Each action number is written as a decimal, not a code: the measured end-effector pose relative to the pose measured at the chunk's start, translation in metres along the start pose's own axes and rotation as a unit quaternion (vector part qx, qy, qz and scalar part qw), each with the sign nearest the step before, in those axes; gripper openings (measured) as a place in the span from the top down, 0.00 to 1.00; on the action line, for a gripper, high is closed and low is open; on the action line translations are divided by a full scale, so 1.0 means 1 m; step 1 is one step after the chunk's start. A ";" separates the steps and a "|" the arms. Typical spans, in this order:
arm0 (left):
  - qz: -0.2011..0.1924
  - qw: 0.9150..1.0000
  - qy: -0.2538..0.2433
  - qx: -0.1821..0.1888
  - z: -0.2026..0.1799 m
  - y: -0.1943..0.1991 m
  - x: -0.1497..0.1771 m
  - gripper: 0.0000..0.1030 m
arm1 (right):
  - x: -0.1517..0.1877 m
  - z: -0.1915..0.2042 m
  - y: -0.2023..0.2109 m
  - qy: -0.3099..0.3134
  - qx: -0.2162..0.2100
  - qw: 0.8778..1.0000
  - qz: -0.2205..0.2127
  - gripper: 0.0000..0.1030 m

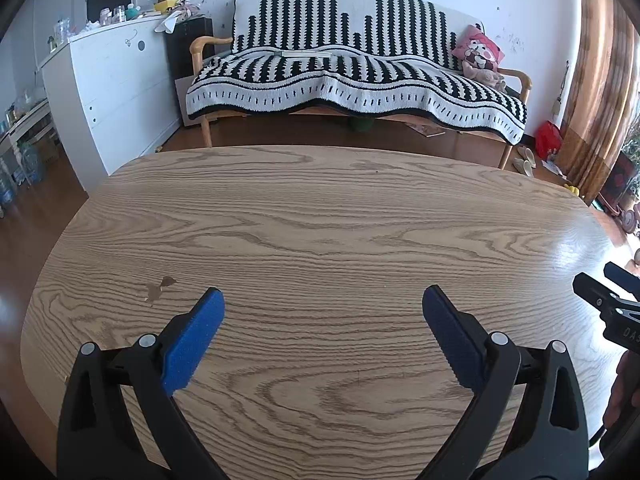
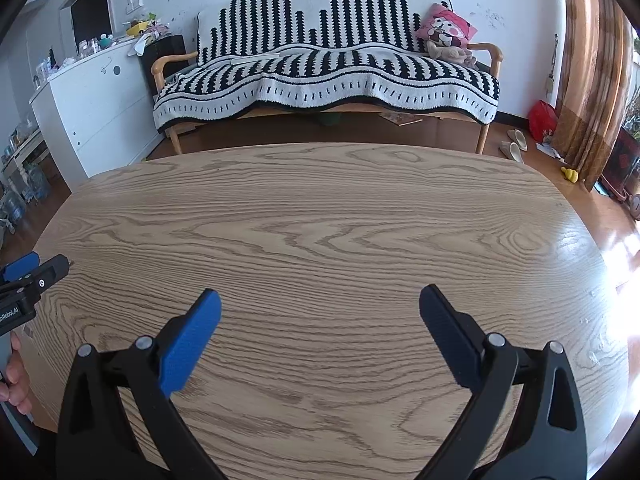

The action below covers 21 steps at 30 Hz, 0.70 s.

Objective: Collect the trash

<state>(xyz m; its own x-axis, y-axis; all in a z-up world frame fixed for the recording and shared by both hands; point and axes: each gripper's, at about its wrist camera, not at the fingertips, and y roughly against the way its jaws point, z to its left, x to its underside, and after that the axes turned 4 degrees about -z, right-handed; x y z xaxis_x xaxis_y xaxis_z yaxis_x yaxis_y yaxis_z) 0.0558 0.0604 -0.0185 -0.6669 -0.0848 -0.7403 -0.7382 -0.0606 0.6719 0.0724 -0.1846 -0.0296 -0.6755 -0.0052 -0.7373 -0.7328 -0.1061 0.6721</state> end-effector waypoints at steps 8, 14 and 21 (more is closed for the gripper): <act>0.001 1.000 0.000 -0.001 0.001 -0.001 0.002 0.07 | 0.000 -0.001 0.000 0.000 0.000 1.000 0.000 0.07; 0.001 1.000 -0.001 0.000 0.001 -0.001 0.002 0.07 | 0.000 -0.001 0.000 0.001 0.000 1.000 0.000 0.07; 0.002 1.000 -0.001 0.000 0.004 -0.002 0.006 0.07 | 0.000 -0.001 0.000 0.001 0.000 1.000 0.000 0.07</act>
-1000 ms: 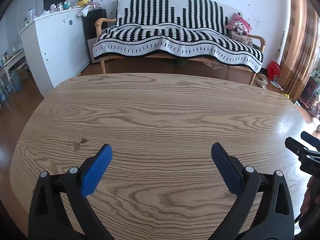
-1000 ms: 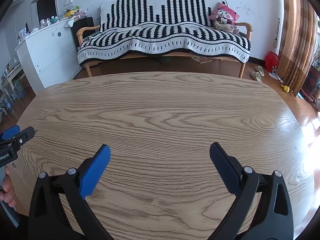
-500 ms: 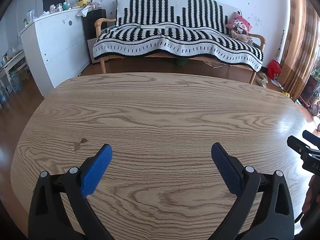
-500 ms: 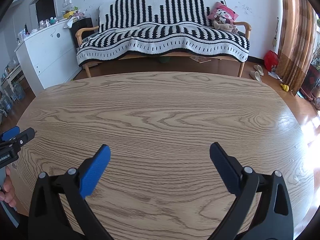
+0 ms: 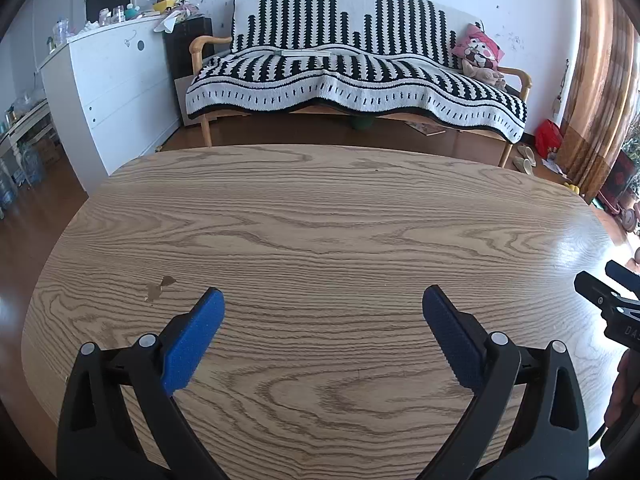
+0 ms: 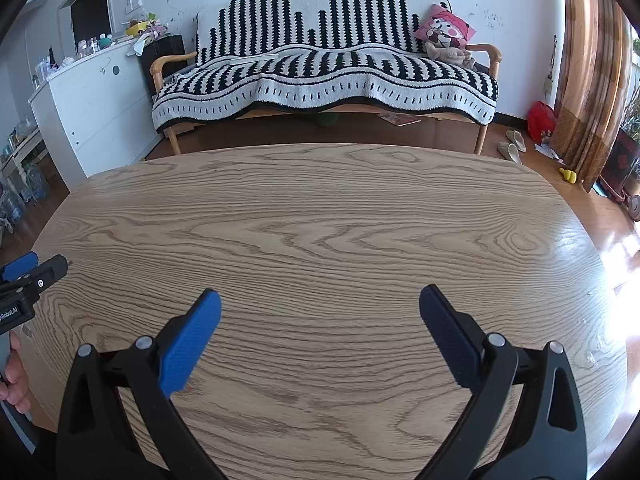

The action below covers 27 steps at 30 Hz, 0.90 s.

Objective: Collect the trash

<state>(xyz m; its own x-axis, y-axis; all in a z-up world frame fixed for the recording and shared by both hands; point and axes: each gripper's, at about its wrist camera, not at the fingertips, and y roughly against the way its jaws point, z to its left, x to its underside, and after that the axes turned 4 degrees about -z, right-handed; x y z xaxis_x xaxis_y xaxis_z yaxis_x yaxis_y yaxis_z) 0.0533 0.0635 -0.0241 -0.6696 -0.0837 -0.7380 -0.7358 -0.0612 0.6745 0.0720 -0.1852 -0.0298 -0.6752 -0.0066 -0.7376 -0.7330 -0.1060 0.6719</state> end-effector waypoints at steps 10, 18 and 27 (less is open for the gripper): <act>0.002 1.000 -0.005 -0.005 0.003 -0.001 0.001 0.07 | 0.000 -0.001 0.000 0.000 0.000 1.000 0.000 0.07; 0.006 1.000 -0.006 -0.005 0.004 -0.002 -0.002 0.07 | 0.000 -0.006 0.001 0.002 0.001 1.000 0.000 0.07; 0.003 1.000 -0.009 -0.008 0.002 -0.001 -0.004 0.07 | -0.002 -0.012 0.003 0.005 0.001 1.000 0.001 0.07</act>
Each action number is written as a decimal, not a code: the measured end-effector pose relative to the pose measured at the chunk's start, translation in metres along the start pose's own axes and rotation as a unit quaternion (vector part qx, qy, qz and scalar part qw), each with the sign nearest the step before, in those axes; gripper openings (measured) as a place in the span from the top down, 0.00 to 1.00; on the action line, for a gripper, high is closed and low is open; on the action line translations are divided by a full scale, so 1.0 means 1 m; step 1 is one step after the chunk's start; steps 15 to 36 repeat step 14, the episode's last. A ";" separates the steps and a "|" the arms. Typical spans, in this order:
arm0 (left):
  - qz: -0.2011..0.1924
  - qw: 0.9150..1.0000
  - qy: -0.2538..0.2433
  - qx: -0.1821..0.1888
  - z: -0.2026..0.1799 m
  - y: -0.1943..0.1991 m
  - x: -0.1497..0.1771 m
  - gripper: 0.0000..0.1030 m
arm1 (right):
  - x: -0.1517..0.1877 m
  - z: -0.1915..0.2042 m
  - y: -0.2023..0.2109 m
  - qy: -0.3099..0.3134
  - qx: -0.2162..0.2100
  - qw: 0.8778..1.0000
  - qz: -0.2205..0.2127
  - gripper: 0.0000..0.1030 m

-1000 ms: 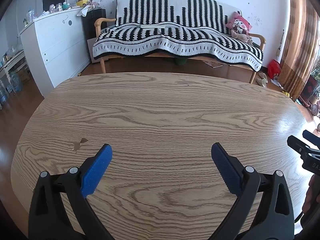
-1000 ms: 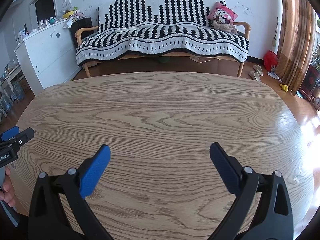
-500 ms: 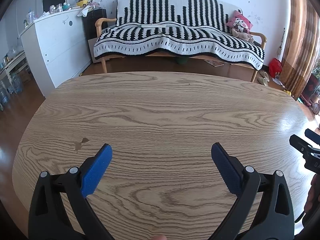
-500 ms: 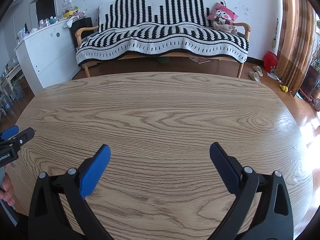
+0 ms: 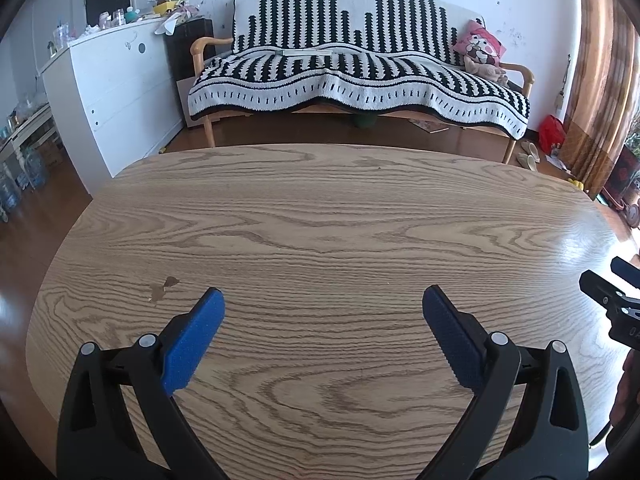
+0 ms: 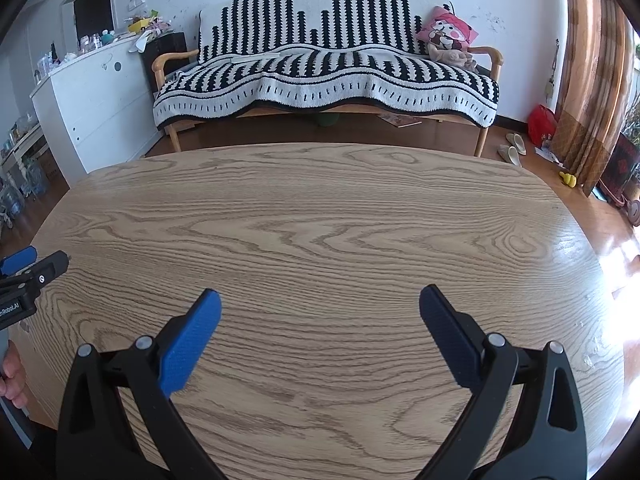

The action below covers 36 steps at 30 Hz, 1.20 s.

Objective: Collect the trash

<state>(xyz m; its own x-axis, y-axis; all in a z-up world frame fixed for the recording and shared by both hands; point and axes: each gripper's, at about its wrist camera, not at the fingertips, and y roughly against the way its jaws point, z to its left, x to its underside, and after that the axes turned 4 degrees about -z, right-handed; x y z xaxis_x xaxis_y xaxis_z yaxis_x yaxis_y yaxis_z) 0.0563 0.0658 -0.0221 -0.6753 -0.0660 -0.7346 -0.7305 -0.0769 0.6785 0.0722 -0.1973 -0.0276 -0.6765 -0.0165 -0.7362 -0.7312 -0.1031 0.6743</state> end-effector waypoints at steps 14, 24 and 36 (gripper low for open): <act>0.003 1.000 -0.007 0.001 0.000 -0.003 -0.004 0.07 | 0.002 0.000 -0.001 -0.003 0.000 1.000 0.003 0.07; 0.003 1.000 -0.007 0.001 0.000 -0.003 -0.004 0.07 | 0.002 0.000 -0.001 -0.003 0.000 1.000 0.003 0.07; 0.003 1.000 -0.007 0.001 0.000 -0.003 -0.004 0.07 | 0.002 0.000 -0.001 -0.003 0.000 1.000 0.003 0.07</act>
